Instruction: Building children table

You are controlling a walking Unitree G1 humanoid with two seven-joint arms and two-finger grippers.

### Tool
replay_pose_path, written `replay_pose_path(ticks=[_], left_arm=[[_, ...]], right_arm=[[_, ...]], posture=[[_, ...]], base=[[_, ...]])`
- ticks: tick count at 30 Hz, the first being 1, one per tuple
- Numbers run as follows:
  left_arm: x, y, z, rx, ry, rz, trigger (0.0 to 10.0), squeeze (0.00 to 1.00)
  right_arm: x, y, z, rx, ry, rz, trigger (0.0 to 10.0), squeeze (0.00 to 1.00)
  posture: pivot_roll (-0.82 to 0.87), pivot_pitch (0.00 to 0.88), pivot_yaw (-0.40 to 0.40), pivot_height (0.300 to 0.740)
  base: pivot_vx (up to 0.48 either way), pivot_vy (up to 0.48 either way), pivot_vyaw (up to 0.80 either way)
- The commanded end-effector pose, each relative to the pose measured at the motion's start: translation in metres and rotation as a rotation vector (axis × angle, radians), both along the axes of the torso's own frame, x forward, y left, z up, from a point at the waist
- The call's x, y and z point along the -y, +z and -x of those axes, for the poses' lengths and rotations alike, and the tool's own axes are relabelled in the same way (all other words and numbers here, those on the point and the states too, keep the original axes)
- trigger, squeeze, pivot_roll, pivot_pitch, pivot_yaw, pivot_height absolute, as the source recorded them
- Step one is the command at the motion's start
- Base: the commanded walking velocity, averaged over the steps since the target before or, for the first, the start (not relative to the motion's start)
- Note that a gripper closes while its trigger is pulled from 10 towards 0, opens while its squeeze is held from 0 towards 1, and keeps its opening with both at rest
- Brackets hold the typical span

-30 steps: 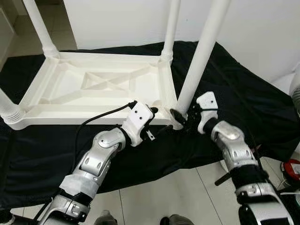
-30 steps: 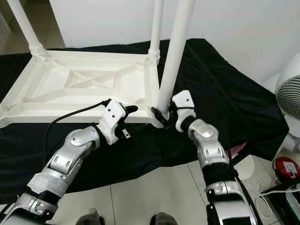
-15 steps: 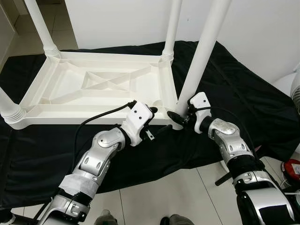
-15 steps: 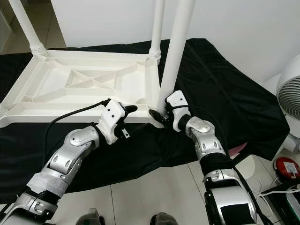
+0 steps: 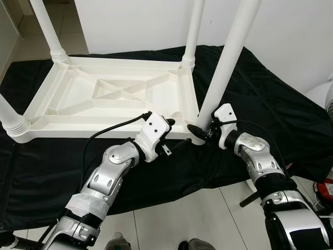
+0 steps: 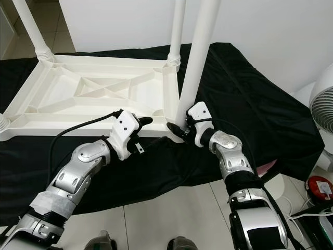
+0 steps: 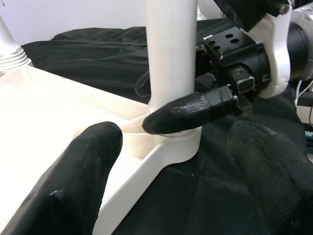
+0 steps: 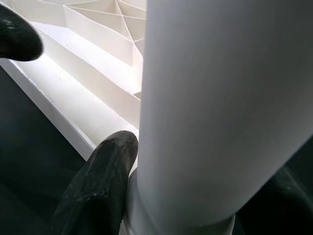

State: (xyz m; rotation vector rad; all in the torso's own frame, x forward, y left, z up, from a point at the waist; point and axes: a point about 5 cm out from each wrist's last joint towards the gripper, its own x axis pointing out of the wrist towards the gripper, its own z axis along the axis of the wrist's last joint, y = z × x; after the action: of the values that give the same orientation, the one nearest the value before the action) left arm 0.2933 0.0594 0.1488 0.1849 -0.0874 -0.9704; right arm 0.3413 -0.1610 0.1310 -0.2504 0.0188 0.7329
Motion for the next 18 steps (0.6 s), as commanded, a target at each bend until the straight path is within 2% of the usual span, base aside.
replay_pose_path(ticks=[1,4,7,11,12,13,14,15,16,18], left_arm=[[0.001,0.001,-0.001,0.004,-0.018,-0.010,10.0,0.00],[0.002,0.001,-0.001,0.004,-0.019,-0.010,10.0,0.00],[0.002,0.000,0.000,0.002,-0.021,-0.009,10.0,0.00],[0.002,0.000,0.000,0.002,-0.021,-0.009,10.0,0.00],[0.002,-0.001,0.001,0.001,-0.019,-0.009,10.0,0.00],[0.002,-0.001,0.001,0.001,-0.019,-0.009,10.0,0.00],[0.002,-0.001,0.002,0.001,-0.020,-0.011,10.0,0.00],[0.002,-0.001,0.002,0.001,-0.020,-0.011,10.0,0.00],[0.002,-0.002,0.002,0.000,-0.021,-0.012,10.0,0.00],[0.002,-0.002,0.002,0.000,-0.021,-0.012,10.0,0.00]], right_arm=[[0.003,-0.007,0.004,-0.019,-0.057,-0.004,10.0,0.00],[0.001,-0.007,0.003,-0.007,-0.109,-0.018,10.0,0.00],[-0.008,-0.004,0.004,0.024,-0.217,-0.074,10.0,0.00],[-0.013,-0.003,0.006,0.039,-0.249,-0.095,10.0,0.00],[-0.019,0.001,0.009,0.074,-0.318,-0.124,10.0,0.00],[-0.019,0.001,0.009,0.074,-0.318,-0.124,10.0,0.00],[-0.019,0.002,0.010,0.084,-0.411,-0.140,10.0,0.00],[-0.019,0.002,0.010,0.084,-0.411,-0.140,10.0,0.00],[-0.017,0.002,0.009,0.081,-0.475,-0.162,10.0,0.00],[-0.017,0.002,0.009,0.081,-0.475,-0.162,10.0,0.00]], posture=[[0.00,0.000,-0.010,0.740],[0.00,0.000,-0.010,0.740],[0.01,0.000,-0.018,0.740],[0.01,0.000,-0.018,0.740],[0.01,0.000,-0.021,0.740],[0.01,0.000,-0.021,0.740],[0.02,0.000,-0.022,0.740],[0.02,0.000,-0.022,0.740],[0.02,0.000,-0.022,0.740],[0.02,0.000,-0.022,0.740]], base=[[0.000,0.000,0.00],[0.000,0.000,0.00],[0.000,0.000,0.00],[0.000,0.000,0.00],[0.000,0.000,0.00],[0.000,0.000,0.00],[0.000,0.000,0.00],[0.000,0.000,0.00],[0.000,0.000,0.00],[0.000,0.000,0.00]])
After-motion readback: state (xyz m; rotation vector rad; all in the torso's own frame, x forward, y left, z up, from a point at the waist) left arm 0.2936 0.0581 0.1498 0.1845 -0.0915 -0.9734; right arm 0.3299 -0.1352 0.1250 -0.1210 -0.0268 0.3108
